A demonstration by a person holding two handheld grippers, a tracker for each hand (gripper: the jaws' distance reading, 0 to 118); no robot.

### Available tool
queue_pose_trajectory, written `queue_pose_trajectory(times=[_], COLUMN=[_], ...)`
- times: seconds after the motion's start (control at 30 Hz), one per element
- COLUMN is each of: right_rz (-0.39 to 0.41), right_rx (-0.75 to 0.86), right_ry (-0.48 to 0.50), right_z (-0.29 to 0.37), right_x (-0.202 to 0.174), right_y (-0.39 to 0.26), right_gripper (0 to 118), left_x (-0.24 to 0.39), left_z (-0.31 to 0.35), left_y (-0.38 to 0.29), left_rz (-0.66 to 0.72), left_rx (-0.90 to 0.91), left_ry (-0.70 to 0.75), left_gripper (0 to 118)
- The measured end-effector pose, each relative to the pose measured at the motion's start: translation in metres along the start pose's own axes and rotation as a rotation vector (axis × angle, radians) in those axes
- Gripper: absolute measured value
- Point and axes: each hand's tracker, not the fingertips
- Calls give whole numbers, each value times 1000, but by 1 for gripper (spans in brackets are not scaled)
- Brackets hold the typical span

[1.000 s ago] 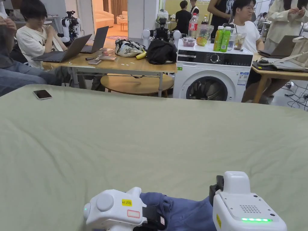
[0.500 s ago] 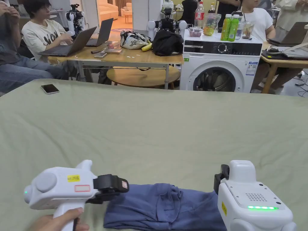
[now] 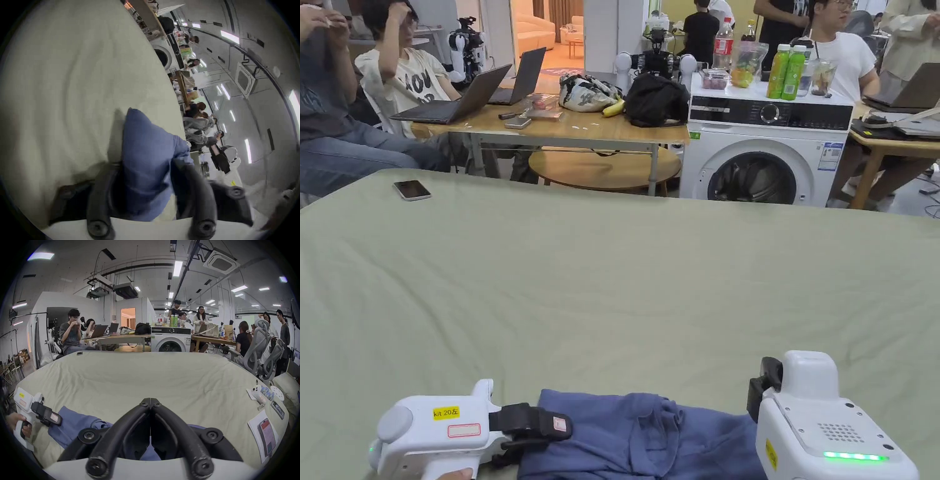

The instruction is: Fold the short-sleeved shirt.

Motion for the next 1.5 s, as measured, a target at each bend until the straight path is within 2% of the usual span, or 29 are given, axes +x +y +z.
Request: queue_pose_trajectory(times=[0.03, 0.13, 0.37, 0.53, 0.6, 0.77, 0.93, 1.13, 1.33, 1.5], right_rz=[-2, -10, 12, 34, 48, 53, 43, 40, 42, 34], right_rx=[8, 50, 131, 169, 178, 171, 175, 194, 188, 185], right_ry=[-3, -22, -39, -22, -10, 30, 31, 2, -39, -73], right_z=[2, 7, 14, 16, 16, 11, 11, 20, 26, 32], right_x=[2, 7, 9, -4, -11, -21, -22, -5, 14, 28], right_y=[0, 1, 9, 15, 17, 18, 16, 18, 19, 15], right_gripper=[0, 0, 0, 0, 0, 0, 0, 0, 0, 0], left_x=[-2, -1, 44, 69, 87, 110, 149, 191, 218, 216], left_z=[-1, 6, 42, 103, 130, 151, 123, 66, -22, -103], left_y=[1, 2, 4, 15, 8, 7, 3, 0, -12, -22], left_rz=[2, -6, -119, -133, -150, -156, -181, -223, -272, -288], left_rx=[-4, 14, 51, 126, 167, 202, 179, 95, -42, -147], left_ry=[8, -16, -23, 54, 133, 257, 269, 239, 288, 365], left_gripper=[16, 8, 6, 6, 6, 6, 6, 6, 6, 6])
